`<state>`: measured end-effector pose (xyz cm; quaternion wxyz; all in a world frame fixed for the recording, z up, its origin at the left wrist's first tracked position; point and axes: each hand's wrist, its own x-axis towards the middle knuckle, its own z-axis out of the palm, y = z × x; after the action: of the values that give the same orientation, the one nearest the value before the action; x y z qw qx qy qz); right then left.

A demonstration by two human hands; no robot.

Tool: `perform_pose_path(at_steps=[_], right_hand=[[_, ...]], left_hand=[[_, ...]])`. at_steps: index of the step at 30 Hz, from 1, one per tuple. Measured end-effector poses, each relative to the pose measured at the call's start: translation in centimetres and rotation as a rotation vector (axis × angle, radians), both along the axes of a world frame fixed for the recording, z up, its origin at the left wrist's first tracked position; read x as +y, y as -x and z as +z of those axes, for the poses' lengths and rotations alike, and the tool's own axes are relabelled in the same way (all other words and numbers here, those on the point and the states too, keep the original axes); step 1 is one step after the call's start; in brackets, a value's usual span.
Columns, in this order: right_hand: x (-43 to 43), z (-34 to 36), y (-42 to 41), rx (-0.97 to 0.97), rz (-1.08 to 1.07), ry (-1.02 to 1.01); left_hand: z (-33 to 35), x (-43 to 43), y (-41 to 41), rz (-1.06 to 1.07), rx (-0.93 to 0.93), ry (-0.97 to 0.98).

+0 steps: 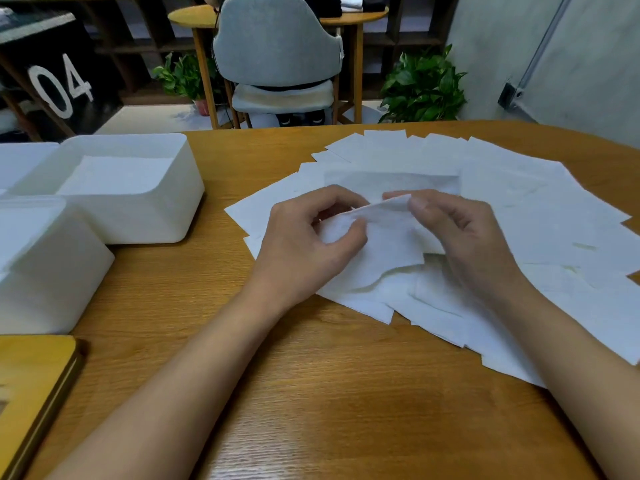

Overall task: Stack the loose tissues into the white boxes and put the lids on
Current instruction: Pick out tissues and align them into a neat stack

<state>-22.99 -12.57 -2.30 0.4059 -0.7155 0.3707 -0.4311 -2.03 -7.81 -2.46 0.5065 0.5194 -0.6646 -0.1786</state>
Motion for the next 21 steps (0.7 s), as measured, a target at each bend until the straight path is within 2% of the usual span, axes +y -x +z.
perform_pose_path(at_steps=[2,6,13,17,21], right_hand=[[0.37,-0.08,-0.39,0.0,0.032,-0.009],[-0.06,-0.46,-0.2,-0.017,-0.063,-0.034],[0.32,0.12,-0.24,0.077,0.102,0.003],[0.46,-0.04,-0.47,0.147,0.117,0.057],[0.54,-0.24,-0.72,0.165,0.126,0.066]], left_hand=[[-0.09,-0.08,-0.08,-0.022,0.002,-0.019],[0.31,-0.19,-0.57,0.026,-0.001,-0.014],[0.51,-0.44,-0.59,0.035,0.106,-0.067],[0.5,-0.46,-0.47,0.019,0.218,-0.111],[0.19,-0.4,-0.09,0.023,0.225,-0.117]])
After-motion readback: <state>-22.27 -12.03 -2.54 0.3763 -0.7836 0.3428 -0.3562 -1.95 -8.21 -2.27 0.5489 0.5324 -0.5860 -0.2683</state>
